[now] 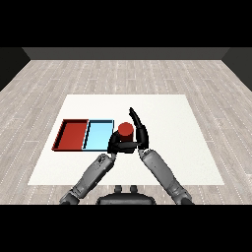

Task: Pick the red can and put it in the red box

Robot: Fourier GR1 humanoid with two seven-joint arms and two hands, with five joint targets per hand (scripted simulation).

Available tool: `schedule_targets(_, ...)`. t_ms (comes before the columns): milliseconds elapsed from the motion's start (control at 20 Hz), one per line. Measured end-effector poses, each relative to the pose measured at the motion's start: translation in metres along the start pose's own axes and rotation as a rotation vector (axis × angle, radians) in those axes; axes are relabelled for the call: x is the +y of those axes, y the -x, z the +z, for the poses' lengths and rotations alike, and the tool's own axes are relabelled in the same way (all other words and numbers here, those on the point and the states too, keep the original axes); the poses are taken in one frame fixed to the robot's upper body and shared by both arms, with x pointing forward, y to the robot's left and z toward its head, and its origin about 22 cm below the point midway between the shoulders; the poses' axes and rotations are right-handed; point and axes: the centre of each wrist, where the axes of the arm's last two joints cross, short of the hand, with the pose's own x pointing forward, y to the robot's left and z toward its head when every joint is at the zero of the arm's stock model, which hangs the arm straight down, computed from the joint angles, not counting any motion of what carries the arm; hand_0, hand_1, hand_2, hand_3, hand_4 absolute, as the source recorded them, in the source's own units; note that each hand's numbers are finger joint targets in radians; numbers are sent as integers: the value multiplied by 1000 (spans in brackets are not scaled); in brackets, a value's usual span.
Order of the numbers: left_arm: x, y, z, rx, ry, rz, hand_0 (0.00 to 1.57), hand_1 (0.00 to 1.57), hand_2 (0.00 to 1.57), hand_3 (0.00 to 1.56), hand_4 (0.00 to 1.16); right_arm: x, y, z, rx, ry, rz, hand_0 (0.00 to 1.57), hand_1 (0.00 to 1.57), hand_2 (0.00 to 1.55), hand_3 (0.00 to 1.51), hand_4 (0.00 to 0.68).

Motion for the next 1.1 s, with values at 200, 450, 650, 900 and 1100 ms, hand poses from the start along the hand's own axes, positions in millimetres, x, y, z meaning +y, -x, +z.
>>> schedule_targets(200,6,-1,4,-17,-2,-2,1571,1571,1571,1478,1136,-14,-6,-2,-16,18,-8,0,0,0,0,0)
schedule_targets(450,16,-3,0,-29,-15,-18,1571,1571,1569,1463,1132,-35,-17,-5,-47,57,-39,0,0,0,0,0)
schedule_targets(650,27,-11,-5,-38,-34,-43,1571,1571,1571,1469,1151,-68,-28,13,-74,88,-44,0,0,0,0,0)
schedule_targets(900,52,-23,-16,-45,-78,-88,1571,1571,1569,1458,1140,-108,-36,38,-96,137,-18,0,0,0,0,0)
schedule_targets(1100,86,-30,-24,-49,-136,-161,1571,1571,1571,1464,1121,-140,-34,59,-64,188,30,0,0,0,0,0)
